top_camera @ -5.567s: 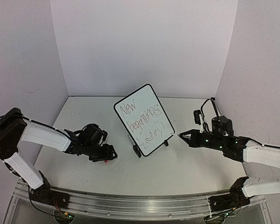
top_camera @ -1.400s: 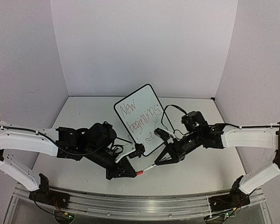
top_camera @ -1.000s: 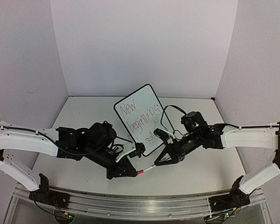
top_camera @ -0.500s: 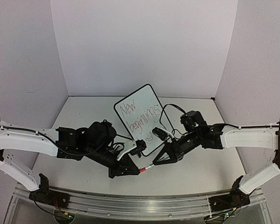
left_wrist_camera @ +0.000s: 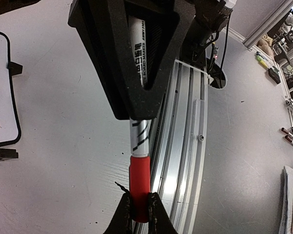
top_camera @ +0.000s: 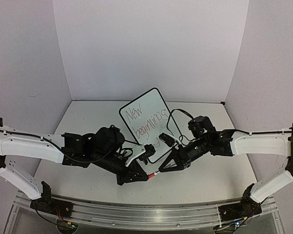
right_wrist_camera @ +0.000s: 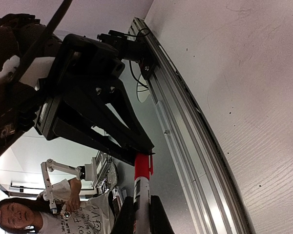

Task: Write a sentence on the whiteboard
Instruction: Insert the whiteboard marker without the cap into the pen cap.

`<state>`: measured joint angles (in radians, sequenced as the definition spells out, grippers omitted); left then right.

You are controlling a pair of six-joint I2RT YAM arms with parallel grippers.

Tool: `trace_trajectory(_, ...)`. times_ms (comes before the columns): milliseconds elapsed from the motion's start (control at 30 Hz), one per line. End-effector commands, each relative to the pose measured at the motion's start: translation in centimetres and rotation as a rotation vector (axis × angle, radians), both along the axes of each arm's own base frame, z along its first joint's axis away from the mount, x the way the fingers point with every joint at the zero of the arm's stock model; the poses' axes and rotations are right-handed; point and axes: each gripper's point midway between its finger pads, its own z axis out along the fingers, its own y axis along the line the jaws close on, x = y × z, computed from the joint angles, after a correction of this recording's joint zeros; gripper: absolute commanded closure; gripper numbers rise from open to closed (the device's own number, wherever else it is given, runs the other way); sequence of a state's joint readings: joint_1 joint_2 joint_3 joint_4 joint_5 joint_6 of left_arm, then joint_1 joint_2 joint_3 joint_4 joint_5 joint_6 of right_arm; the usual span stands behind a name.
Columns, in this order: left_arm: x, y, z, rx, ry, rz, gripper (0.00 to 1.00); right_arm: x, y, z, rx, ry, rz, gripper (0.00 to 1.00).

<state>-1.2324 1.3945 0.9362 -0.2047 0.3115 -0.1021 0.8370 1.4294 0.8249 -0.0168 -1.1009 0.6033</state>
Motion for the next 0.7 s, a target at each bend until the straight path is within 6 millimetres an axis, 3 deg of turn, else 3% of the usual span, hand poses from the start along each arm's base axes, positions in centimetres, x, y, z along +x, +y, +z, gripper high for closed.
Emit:
trace_trajectory(0,2.2,-3.7,7.2,-0.228,-0.136,0.029,1.0,-1.4,1.6,1.6,0.067,-0.046,0.074,1.0)
trace_trajectory(533,3.4,-6.8,12.4,-0.378,-0.24,0.013,1.0,-2.3,2.0,1.2,0.066,-0.051,0.106,1.0)
trace_trajectory(667,3.5,-6.8,12.3,-0.363,-0.251,0.015,1.0,-1.4,2.0,0.6,0.038,-0.093,0.049,1.0)
